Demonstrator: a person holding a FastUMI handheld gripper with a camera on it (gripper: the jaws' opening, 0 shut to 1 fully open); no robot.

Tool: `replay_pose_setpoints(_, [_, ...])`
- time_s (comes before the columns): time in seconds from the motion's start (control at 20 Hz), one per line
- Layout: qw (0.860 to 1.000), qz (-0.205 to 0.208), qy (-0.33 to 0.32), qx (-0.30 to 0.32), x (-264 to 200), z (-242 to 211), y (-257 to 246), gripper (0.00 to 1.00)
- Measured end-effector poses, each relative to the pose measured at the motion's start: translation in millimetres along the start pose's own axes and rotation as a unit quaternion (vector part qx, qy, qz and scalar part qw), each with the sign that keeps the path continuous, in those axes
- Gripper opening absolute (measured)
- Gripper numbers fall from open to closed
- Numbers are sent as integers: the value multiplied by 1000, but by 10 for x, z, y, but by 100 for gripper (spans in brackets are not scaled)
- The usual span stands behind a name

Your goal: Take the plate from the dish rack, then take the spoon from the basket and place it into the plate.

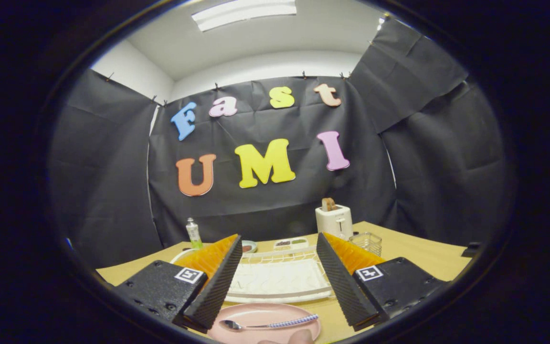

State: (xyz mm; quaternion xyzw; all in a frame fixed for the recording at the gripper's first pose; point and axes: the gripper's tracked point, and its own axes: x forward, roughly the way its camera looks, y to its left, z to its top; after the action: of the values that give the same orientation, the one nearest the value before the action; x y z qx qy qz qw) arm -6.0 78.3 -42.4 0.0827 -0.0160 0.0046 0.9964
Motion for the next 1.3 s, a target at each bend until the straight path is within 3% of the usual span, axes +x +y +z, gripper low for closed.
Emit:
replay_pose_setpoints(0.75, [998,13,18,-61,-183,115,-388,100])
replay_pose_setpoints(1.3, [997,20,42,-69,-164,-20,-402,100])
